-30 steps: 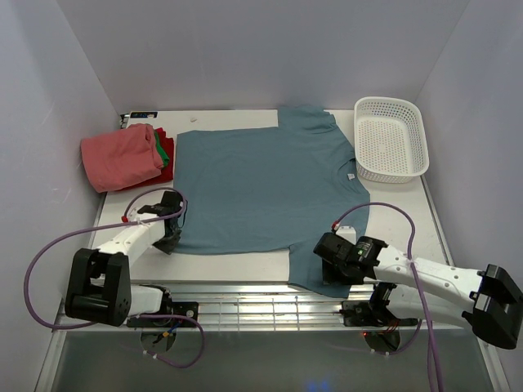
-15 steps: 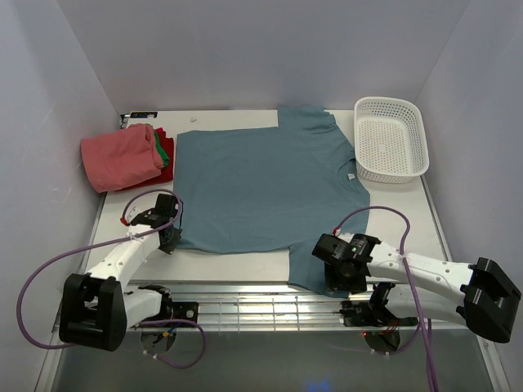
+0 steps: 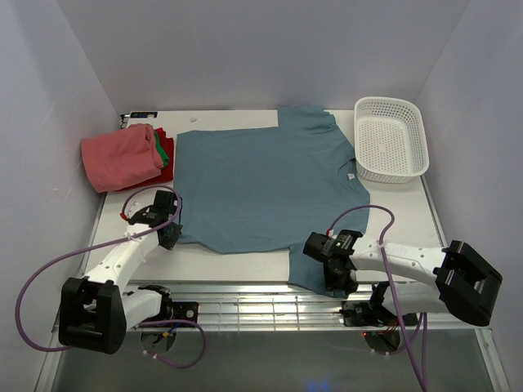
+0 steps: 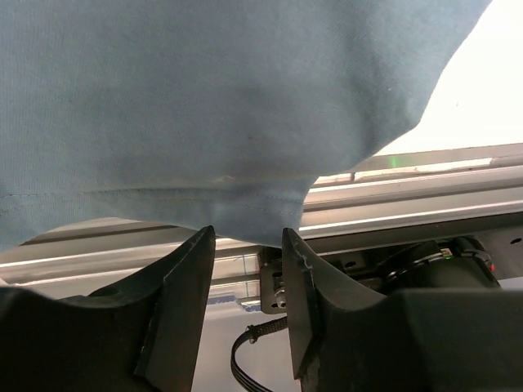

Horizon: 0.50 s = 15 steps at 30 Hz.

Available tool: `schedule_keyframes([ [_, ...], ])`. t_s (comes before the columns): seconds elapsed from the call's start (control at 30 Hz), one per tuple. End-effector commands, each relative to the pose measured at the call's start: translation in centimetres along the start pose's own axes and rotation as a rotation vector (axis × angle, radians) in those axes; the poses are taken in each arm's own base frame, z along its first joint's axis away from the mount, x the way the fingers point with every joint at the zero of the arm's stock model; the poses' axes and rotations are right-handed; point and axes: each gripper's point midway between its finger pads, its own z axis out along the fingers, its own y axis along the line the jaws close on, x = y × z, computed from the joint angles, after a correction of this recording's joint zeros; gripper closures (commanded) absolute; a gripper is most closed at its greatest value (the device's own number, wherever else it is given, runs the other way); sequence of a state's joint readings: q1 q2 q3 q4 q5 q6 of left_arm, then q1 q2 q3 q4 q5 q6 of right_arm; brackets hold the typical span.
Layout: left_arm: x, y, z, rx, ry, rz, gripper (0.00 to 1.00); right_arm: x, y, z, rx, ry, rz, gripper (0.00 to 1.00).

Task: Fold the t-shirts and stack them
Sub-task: Flatten the tshirt out

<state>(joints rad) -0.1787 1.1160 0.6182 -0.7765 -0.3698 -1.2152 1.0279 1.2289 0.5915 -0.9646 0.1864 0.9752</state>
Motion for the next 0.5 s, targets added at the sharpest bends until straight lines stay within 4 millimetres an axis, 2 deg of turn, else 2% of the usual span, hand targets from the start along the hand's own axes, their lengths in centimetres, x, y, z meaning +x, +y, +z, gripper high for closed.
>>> schedule_keyframes([
  [0.0, -1.0, -1.4, -0.9, 0.054, -0.023, -0.003, 1.0, -0.6, 1.1, -0.2, -0.032, -0.019, 0.017, 0.56],
  [0.23, -1.2, -1.4, -1.6, 0.078, -0.027, -0.011, 1.0, -0.4, 0.7, -0.4, -0.001, -0.007, 0.003, 0.56],
  [0.37, -1.5, -1.1, -2.1, 0.084, -0.041, -0.014, 1.0, -0.6, -0.4, -1.1, 0.062, -0.021, 0.002, 0.55],
  [0.47, -1.6, -1.1, -2.4, 0.097, -0.043, -0.022, 1.0, -0.5, -0.7, -1.0, 0.075, -0.018, 0.003, 0.55],
])
